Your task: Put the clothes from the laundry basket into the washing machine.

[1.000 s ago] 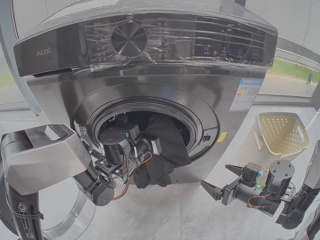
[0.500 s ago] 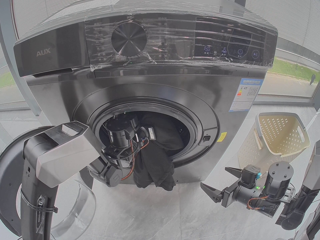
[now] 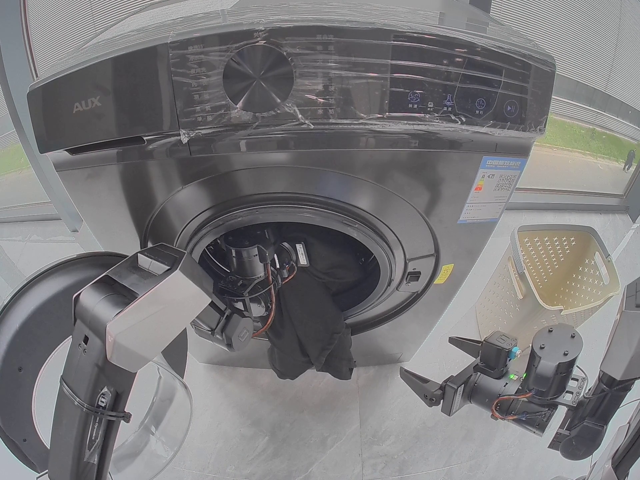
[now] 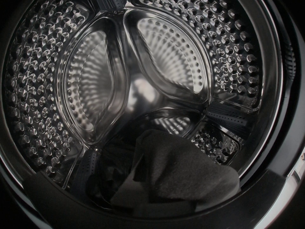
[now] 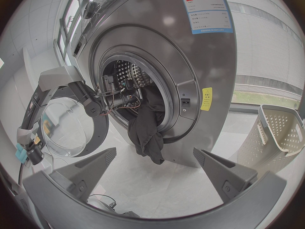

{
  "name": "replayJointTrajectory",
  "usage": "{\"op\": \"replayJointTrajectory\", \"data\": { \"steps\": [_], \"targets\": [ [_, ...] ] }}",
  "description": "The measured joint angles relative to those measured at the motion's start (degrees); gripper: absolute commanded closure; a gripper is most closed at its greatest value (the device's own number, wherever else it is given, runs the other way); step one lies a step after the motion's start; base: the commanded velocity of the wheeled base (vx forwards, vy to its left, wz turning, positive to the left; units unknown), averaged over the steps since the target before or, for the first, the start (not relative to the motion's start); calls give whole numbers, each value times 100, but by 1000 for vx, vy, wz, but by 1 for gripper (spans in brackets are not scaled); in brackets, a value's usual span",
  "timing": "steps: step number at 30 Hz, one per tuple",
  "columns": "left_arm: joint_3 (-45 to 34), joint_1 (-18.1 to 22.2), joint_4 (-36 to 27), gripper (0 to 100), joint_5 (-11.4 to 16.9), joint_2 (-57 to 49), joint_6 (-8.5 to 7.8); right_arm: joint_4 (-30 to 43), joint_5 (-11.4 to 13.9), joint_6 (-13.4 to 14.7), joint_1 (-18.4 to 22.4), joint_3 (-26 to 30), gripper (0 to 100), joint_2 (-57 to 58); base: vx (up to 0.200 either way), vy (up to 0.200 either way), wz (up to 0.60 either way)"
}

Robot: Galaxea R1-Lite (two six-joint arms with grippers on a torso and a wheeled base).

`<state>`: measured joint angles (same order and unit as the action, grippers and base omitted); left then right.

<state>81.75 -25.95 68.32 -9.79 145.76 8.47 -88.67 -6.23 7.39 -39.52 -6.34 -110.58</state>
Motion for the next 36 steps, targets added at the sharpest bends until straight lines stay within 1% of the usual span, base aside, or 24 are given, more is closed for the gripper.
{"op": "replayJointTrajectory", "data": {
  "steps": [1, 7, 10, 13, 15, 18, 21, 24, 29, 34, 35, 36],
  "targets": [
    [61, 18, -35, 0, -2, 27, -2, 2, 0, -2, 2, 0, 0, -4, 0, 0, 0],
    [110, 46, -55, 0, -11, 79, 0, 0, 0, 0, 22, -16, 0, -26, 0, 0, 0],
    [-74, 22, -66, 0, -2, 11, -2, 0, 0, 0, 22, -22, 0, -33, 0, 0, 0],
    [-350, -28, -93, 0, 71, -117, -5, 0, 0, -2, 22, -24, 0, -37, 0, 0, 0],
    [-625, -65, -161, 0, 178, -243, -2, 0, 0, 0, 22, -24, 0, -39, 0, 0, 0],
    [-1207, -150, -400, 0, 413, -538, 0, 0, 0, 0, 22, -20, 0, -44, 0, 0, 0],
    [-1777, -276, -679, 0, 585, -823, -7, 2, 0, 0, 20, -20, 0, -48, 0, 0, 0],
    [-2061, -386, -840, 0, 681, -968, -18, 0, 0, 5, 20, -18, 0, -50, 0, 0, 0],
    [-2282, -500, -1000, 0, 725, -1034, -126, 0, 0, 9, 20, -10, 0, -56, 0, 0, 0],
    [-2161, -463, -1011, 0, 744, -780, -276, 2, 0, 7, 11, -11, 0, -83, 0, 0, 0],
    [-2128, -445, -1011, 0, 744, -742, -282, 0, 0, 9, 11, -11, 0, -85, 0, 0, 0],
    [-2100, -433, -1011, 100, 745, -712, -284, 0, 0, 9, 13, -10, 0, -88, 0, 0, 0]
  ]
}}
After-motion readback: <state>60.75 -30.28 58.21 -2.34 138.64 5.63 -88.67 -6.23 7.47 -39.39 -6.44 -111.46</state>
